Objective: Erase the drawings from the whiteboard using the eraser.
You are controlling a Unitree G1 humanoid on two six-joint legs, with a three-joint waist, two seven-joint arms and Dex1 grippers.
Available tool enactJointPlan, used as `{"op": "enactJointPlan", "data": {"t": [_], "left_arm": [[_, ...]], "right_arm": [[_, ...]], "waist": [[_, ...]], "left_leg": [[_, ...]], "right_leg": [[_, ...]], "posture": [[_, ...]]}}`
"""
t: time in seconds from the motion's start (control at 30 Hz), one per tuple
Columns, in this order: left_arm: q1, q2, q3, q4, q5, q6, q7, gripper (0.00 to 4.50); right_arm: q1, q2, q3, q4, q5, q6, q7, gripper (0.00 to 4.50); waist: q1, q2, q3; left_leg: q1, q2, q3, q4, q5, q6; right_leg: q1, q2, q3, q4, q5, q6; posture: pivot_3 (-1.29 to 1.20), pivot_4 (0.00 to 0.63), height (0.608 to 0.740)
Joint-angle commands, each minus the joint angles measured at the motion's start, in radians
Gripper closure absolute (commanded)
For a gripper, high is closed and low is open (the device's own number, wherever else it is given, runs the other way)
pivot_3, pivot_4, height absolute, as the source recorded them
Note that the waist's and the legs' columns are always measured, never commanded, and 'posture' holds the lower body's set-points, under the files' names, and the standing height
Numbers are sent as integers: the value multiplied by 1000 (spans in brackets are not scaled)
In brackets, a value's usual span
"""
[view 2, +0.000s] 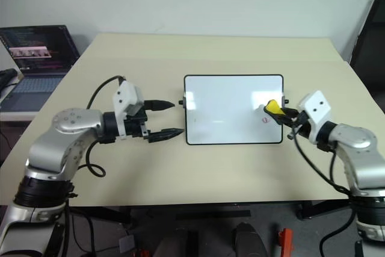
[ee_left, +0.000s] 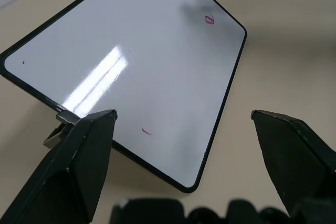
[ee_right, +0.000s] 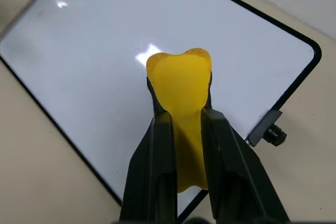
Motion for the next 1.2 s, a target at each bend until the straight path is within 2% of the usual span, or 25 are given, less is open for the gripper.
{"op": "enactJointPlan", "data": {"t": [0.03,0.27,0.57,0.7,0.8,0.87,1.0,1.07,1.13,1.2], "left_arm": [[-10,0,5,-18,3,-12,-1,0],[0,1,9,-27,3,-10,0,0],[26,8,25,-45,-1,-7,8,0],[31,7,28,-46,-1,-9,11,0],[28,5,25,-42,1,-14,9,0],[20,3,23,-36,2,-17,8,0],[12,0,26,-37,-9,-18,0,0],[6,-9,16,-38,-14,-18,-9,0],[1,-34,-7,-51,-24,-14,-15,0],[-2,-59,-33,-63,-27,-10,-21,0]], "right_arm": [[-49,30,21,96,-70,-124,-45,4164],[-116,86,127,256,-176,-168,-64,4165],[-60,74,291,163,-246,-83,58,4167],[-38,63,290,141,-261,-81,59,4167],[-56,62,230,136,-226,-72,43,4167],[-61,62,156,70,-130,-17,69,4168],[-95,27,-125,-104,193,243,107,4169],[-101,-19,-264,-128,295,332,102,4170],[-75,-77,-360,-81,298,358,79,4170],[-28,-126,-393,-22,259,350,57,4170]], "waist": [[0,0,0],[-12,-1,-1],[-20,-4,-3],[-20,-5,-4],[-16,-5,-4],[-13,-5,-4],[-5,-3,-2],[1,-2,-2],[10,-3,-2],[16,-4,-2]], "left_leg": [[0,0,0,0,0,0],[1,0,0,0,0,0],[4,3,-1,1,1,0],[5,5,-1,2,1,0],[5,5,0,2,1,0],[4,5,0,2,1,0],[1,5,-1,2,1,0],[1,6,-1,1,1,0],[0,6,-2,0,0,0],[0,7,-2,-1,0,0]], "right_leg": [[0,0,0,0,0,0],[0,0,0,1,0,0],[2,5,1,3,3,-3],[2,7,1,3,4,-3],[2,7,1,3,4,-3],[2,7,2,3,4,-3],[0,7,1,2,5,-4],[-1,7,0,1,4,-4],[0,7,-1,0,4,-5],[0,7,-3,-2,4,-5]], "posture": [[0,150,740],[0,150,740],[0,150,740],[0,150,740],[0,150,740],[0,150,740],[0,150,740],[0,150,740],[0,150,740],[0,150,740]]}}
